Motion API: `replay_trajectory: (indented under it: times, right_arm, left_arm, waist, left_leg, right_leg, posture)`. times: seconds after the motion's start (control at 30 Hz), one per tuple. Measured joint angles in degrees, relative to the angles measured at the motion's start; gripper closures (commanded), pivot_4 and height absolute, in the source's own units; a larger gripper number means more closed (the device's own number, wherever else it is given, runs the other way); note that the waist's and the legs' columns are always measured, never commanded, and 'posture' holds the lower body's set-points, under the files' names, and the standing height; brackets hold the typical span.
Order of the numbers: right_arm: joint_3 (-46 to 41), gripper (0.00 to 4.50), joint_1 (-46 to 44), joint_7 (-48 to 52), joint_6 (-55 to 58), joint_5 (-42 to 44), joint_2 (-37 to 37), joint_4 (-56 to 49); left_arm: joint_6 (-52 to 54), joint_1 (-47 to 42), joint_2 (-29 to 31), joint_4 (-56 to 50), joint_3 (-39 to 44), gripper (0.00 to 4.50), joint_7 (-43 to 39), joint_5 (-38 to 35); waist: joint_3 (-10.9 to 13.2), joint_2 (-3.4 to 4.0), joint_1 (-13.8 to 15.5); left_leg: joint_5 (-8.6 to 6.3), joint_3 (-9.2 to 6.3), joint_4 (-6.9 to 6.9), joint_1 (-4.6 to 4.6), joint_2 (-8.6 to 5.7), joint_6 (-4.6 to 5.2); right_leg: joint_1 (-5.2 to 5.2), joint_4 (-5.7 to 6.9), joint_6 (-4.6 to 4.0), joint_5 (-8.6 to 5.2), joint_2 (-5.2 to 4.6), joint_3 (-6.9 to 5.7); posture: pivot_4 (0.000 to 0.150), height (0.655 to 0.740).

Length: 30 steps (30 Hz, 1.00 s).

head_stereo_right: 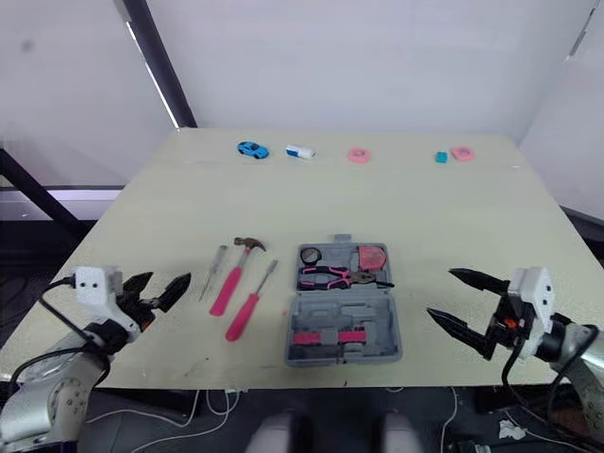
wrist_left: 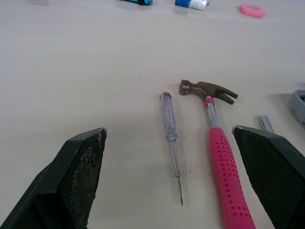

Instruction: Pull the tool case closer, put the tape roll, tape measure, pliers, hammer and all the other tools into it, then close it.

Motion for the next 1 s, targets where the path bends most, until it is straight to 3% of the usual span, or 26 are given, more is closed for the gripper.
replay_trajectory:
  times: [0.2, 0.5, 0.63, 0.7, 0.73, 0.77, 0.83, 0.9, 1.0]
  right_arm:
    - [4.67, 0.0, -7.54, -0.64, 1.26, 0.08, 0.59, -1.39]
    - [7.14, 0.0, -9.52, -0.28, 1.26, 0.15, 1.54, -1.24]
    - [7.52, 0.0, -9.57, 0.44, 0.77, -0.23, 1.77, -0.85]
    - [7.67, 0.0, -9.58, 0.94, -0.02, -0.84, 1.76, -0.35]
    - [7.69, 0.0, -9.58, 1.04, -0.09, -0.9, 1.76, -0.3]
    - [7.94, 0.0, -9.57, 2.15, -1.38, -1.77, 1.75, 0.68]
    - [8.28, 0.0, -9.55, 4.05, -3.44, -2.73, 1.51, 1.2]
    - [8.77, 0.0, -9.47, 5.94, -4.9, -3.16, 1.16, 1.51]
    - [9.43, 0.0, -9.82, 9.08, -6.57, -3.46, 0.6, 2.2]
  left_arm:
    - [0.21, -9.0, -1.02, 9.58, -5.94, 0.02, 2.83, 5.25]
    - [-2.49, -19.25, -2.38, 25.17, -11.07, 0.02, 3.38, 10.42]
    - [-4.85, -22.95, -2.39, 31.69, -11.83, 1.27, 3.67, 12.48]
    - [-5.42, -23.73, -2.32, 33.06, -11.83, 2.24, 3.62, 13.0]
    - [-5.48, -23.76, -2.32, 33.14, -11.84, 2.32, 3.61, 13.03]
    - [-6.08, -23.67, -2.33, 33.43, -11.84, 3.1, 3.38, 13.32]
    - [-6.24, -22.82, -2.33, 32.62, -11.74, 4.04, 3.21, 13.3]
    - [-6.13, -21.08, -2.33, 30.52, -11.66, 4.42, 3.14, 13.26]
    - [-3.9, -16.82, -2.31, 24.2, -11.35, 4.42, 3.21, 12.76]
  waist:
    - [0.02, -0.04, 0.14]
    - [0.05, -0.13, 0.11]
    - [0.05, -0.14, 0.07]
    - [0.05, -0.14, 0.08]
    - [0.05, -0.14, 0.07]
    - [0.05, -0.14, 0.1]
    - [0.05, -0.14, 0.12]
    - [0.05, -0.14, 0.06]
    - [0.06, -0.14, -0.19]
  left_leg:
    - [0.01, 0.04, 0.08, 0.01, -0.01, 0.0]
    - [0.01, -0.01, 0.06, -0.01, -0.02, 0.0]
    - [0.01, 0.0, 0.08, 0.0, -0.02, 0.0]
    - [0.01, 0.0, 0.08, 0.01, -0.02, 0.0]
    - [0.01, 0.0, 0.08, 0.01, -0.02, 0.0]
    - [0.01, -0.01, 0.08, 0.01, -0.02, 0.0]
    - [0.01, 0.0, 0.08, 0.02, -0.02, 0.0]
    - [0.01, 0.01, 0.07, 0.02, -0.02, 0.0]
    - [0.01, 0.0, 0.07, 0.02, 0.0, 0.0]
  right_leg:
    - [0.08, 0.02, 0.02, 0.01, 0.02, -0.04]
    - [0.1, 0.01, 0.24, 0.15, 0.03, -0.1]
    - [0.12, 0.01, 0.25, 0.16, 0.02, -0.1]
    - [0.12, 0.02, 0.25, 0.16, 0.02, -0.1]
    - [0.12, 0.02, 0.25, 0.16, 0.02, -0.1]
    - [0.13, 0.02, 0.25, 0.16, 0.02, -0.1]
    - [0.13, 0.02, 0.25, 0.16, 0.01, -0.1]
    - [0.13, 0.0, 0.26, 0.16, 0.01, -0.09]
    - [0.13, 0.01, 0.25, 0.16, 0.02, -0.08]
  posture:
    - [0.15, 0.7395]
    - [0.15, 0.7395]
    - [0.15, 0.7395]
    - [0.15, 0.7395]
    - [0.15, 0.7395]
    - [0.15, 0.7395]
    - [0.15, 0.7395]
    - [0.15, 0.7395]
    - [0.15, 0.7395]
